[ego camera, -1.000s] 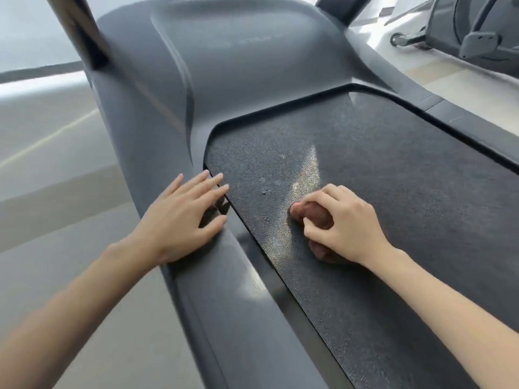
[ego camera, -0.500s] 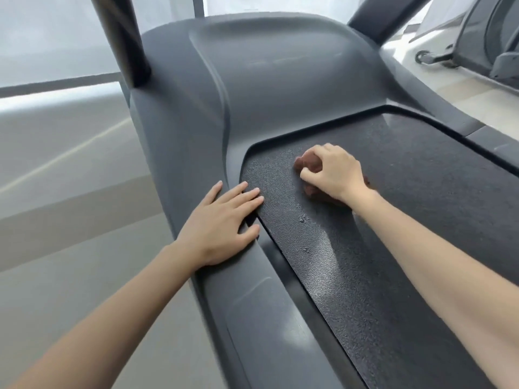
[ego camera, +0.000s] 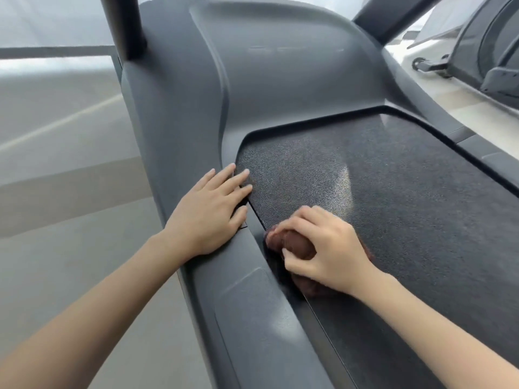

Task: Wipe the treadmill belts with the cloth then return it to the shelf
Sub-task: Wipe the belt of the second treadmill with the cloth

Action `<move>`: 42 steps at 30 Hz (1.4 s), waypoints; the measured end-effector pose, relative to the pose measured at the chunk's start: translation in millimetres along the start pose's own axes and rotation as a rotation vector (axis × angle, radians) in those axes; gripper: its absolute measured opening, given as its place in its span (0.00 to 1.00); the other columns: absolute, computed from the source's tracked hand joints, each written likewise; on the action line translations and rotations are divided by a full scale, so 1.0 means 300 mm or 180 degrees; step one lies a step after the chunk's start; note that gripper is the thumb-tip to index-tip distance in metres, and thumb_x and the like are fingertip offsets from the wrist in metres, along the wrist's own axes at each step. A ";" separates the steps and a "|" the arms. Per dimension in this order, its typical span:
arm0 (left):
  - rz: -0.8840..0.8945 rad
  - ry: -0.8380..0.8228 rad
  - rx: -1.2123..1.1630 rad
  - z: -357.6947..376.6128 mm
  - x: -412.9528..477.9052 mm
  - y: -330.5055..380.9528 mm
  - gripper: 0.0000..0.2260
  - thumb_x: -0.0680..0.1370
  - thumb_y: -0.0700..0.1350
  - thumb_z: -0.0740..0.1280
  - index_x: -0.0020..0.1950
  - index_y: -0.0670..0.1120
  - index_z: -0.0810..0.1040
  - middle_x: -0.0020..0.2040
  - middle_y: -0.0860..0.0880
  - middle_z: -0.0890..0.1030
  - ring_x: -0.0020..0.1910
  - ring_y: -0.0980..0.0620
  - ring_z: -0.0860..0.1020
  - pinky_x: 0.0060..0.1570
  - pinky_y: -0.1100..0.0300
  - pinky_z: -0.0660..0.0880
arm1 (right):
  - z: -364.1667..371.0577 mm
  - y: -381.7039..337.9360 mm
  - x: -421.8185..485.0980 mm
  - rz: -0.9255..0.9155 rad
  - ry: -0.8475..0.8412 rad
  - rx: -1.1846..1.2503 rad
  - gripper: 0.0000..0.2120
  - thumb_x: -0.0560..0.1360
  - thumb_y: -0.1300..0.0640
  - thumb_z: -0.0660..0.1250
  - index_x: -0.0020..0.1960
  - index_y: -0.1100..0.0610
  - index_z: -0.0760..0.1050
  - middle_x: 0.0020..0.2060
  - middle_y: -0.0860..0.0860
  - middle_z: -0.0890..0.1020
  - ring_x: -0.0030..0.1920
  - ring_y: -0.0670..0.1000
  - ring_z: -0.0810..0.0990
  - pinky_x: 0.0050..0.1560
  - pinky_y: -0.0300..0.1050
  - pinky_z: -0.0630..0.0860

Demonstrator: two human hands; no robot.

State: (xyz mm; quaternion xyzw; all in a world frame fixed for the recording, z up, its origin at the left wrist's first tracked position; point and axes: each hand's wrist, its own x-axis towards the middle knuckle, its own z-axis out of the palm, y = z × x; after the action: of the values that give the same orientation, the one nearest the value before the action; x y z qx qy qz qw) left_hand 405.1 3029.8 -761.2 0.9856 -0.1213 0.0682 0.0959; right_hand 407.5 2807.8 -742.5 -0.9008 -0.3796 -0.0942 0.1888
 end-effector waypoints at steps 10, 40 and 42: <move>-0.0084 -0.0016 0.0028 -0.005 0.004 -0.006 0.22 0.82 0.52 0.50 0.76 0.50 0.59 0.77 0.54 0.57 0.76 0.55 0.47 0.72 0.60 0.38 | 0.123 0.103 0.398 0.0900 0.0087 -0.0495 0.15 0.72 0.45 0.65 0.55 0.49 0.76 0.50 0.49 0.77 0.54 0.53 0.74 0.50 0.47 0.69; 0.0255 -0.0512 -0.0129 0.022 0.076 0.167 0.38 0.71 0.68 0.41 0.77 0.51 0.55 0.77 0.55 0.52 0.76 0.56 0.46 0.74 0.57 0.41 | -0.020 0.426 0.241 0.2021 0.0480 -0.0828 0.16 0.70 0.43 0.65 0.54 0.50 0.76 0.49 0.53 0.77 0.52 0.59 0.75 0.48 0.47 0.68; 0.0263 -0.0528 -0.0072 0.020 0.075 0.164 0.35 0.74 0.67 0.44 0.77 0.52 0.53 0.78 0.54 0.51 0.76 0.55 0.45 0.74 0.57 0.41 | -0.033 0.324 0.114 0.1809 0.0446 -0.0755 0.16 0.69 0.42 0.65 0.53 0.49 0.76 0.46 0.52 0.76 0.49 0.56 0.75 0.45 0.45 0.67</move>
State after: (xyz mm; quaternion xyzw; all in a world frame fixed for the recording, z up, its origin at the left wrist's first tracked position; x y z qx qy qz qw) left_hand 414.9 2976.6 -755.1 0.9809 -0.1702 -0.0112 0.0937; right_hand 501.1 2763.6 -748.8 -0.9778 -0.0852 -0.1431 0.1269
